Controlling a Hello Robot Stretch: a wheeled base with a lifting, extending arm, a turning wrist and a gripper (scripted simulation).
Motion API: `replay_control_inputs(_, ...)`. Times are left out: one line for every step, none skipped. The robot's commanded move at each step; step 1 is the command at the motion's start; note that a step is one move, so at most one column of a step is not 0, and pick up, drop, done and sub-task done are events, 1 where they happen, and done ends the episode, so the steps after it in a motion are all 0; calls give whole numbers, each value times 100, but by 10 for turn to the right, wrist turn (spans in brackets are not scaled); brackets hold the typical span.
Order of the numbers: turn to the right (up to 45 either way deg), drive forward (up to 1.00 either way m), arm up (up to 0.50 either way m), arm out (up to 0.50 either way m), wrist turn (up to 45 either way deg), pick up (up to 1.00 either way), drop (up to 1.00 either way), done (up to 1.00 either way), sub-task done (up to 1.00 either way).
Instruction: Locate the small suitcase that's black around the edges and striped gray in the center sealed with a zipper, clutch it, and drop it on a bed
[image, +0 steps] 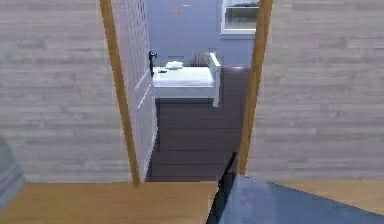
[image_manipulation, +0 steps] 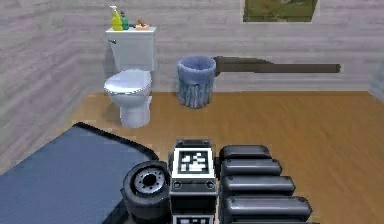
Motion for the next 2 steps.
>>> replay_control_inputs(0,75,0,0,0,0,0,0,0)
replay_control_inputs(360,0,0,0,0,0,0,0,0)
